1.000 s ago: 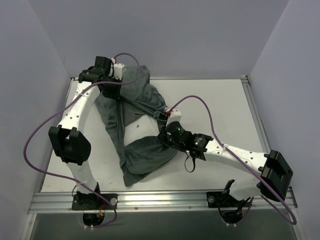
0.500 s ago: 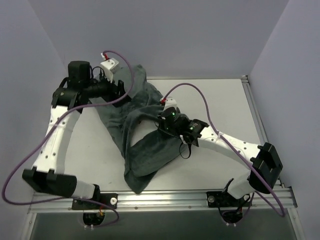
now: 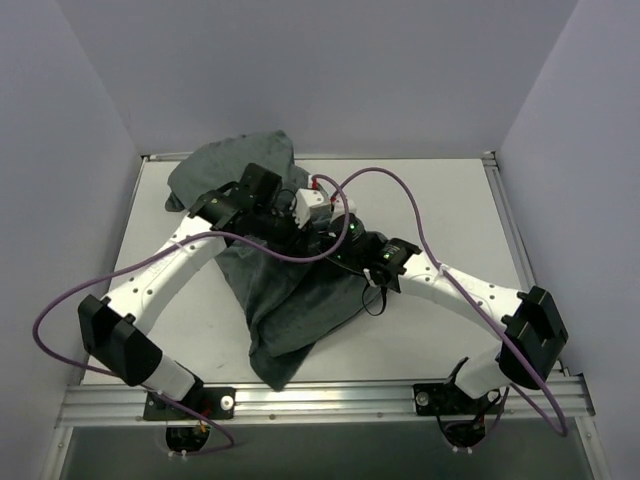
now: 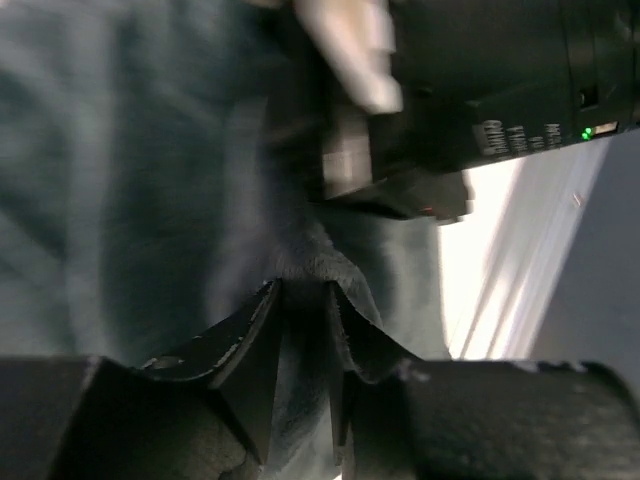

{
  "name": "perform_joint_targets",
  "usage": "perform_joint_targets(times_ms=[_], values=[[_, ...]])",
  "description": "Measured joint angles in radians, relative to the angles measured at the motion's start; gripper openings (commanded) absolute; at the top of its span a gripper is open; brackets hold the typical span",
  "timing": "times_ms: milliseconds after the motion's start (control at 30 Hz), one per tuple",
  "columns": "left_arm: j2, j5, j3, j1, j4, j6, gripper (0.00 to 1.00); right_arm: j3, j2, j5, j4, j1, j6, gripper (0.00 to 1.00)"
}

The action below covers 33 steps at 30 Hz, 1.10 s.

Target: Remove the pillowcase from the pillow

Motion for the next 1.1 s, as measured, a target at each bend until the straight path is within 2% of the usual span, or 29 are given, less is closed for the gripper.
perform_joint_targets(times_ms=[100, 233, 500, 600, 733, 933, 1100], values=[[0.025, -0.003, -0.025, -0.060, -0.011, 0.004, 0.33, -0.018, -0.003, -0.017, 0.019, -0.010, 0.005, 0.00], [0.027, 0.031, -0.024, -0.066, -0.010, 0.012, 0.33, -0.047, -0.010, -0.053, 0.046, -0.040, 0.021, 0.00], [-0.028, 0.275, -0.025, -0.058, -0.025, 0.042, 0.41, -0.100, -0.047, -0.145, 0.081, -0.124, 0.051, 0.00], [-0.079, 0.311, -0.027, -0.092, -0.050, 0.081, 0.41, -0.103, -0.047, -0.176, 0.087, -0.145, 0.059, 0.00], [-0.099, 0.259, -0.082, -0.154, -0.039, 0.129, 0.41, -0.103, -0.047, -0.205, 0.092, -0.149, 0.070, 0.00], [0.038, 0.103, -0.113, -0.212, 0.023, 0.129, 0.40, -0.103, -0.047, -0.210, 0.092, -0.149, 0.074, 0.00], [0.068, 0.000, -0.125, -0.193, 0.117, 0.124, 0.40, -0.115, -0.047, -0.222, 0.092, -0.162, 0.079, 0.00]])
